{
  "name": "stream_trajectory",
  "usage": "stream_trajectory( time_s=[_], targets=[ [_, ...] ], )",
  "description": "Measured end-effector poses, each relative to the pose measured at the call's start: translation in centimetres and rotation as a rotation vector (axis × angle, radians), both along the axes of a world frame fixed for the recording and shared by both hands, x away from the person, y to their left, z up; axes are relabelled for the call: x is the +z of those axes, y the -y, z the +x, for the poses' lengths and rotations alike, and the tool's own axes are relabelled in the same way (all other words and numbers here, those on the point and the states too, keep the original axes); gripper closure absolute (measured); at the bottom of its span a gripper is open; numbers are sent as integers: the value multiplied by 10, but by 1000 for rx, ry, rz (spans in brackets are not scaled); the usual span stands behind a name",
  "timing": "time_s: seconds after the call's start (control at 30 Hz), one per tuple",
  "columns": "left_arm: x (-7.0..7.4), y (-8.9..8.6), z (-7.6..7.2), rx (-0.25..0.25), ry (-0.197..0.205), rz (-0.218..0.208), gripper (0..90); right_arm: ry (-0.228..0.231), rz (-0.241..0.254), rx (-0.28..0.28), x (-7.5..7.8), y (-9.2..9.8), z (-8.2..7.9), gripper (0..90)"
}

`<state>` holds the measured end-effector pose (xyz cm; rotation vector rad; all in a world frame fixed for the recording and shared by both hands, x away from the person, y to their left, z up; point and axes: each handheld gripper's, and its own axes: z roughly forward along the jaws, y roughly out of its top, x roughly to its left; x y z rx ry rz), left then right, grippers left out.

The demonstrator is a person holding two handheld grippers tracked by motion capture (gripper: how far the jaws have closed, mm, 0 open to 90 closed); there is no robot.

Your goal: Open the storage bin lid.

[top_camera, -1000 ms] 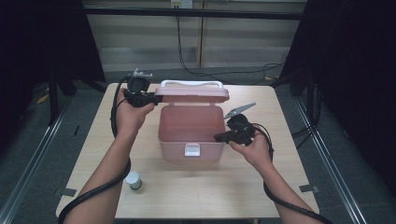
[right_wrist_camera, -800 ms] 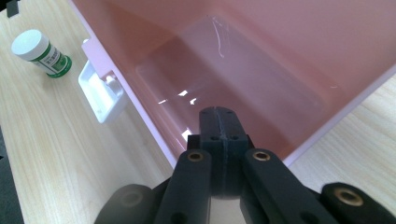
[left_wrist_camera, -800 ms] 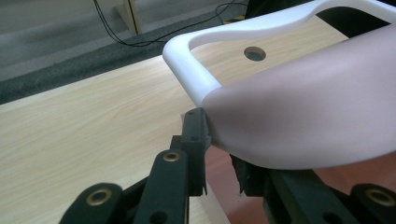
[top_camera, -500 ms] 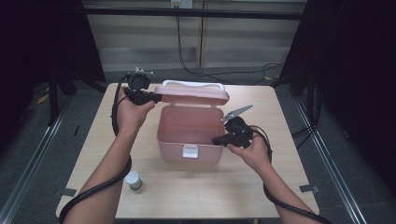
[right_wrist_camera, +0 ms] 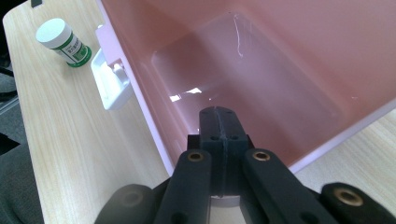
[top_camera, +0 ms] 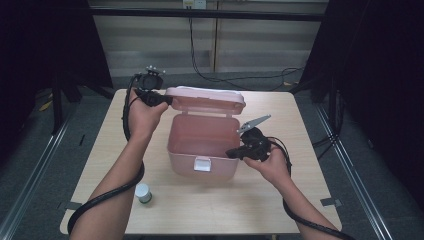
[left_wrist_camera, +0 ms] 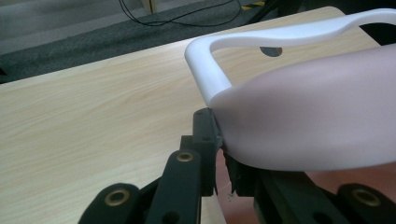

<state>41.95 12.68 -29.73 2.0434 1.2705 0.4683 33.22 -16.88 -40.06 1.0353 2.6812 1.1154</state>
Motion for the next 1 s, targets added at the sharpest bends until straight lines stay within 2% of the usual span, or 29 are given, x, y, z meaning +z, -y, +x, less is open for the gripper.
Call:
stream_trajectory(
  time_s=[0.77, 1.0],
  targets=[
    [9, 11, 18, 33, -27, 27, 857, 1, 28, 2, -2, 3, 0, 900],
    [12, 14, 28, 36, -42, 38, 865, -3, 32, 7, -2, 3, -1, 900]
  ],
)
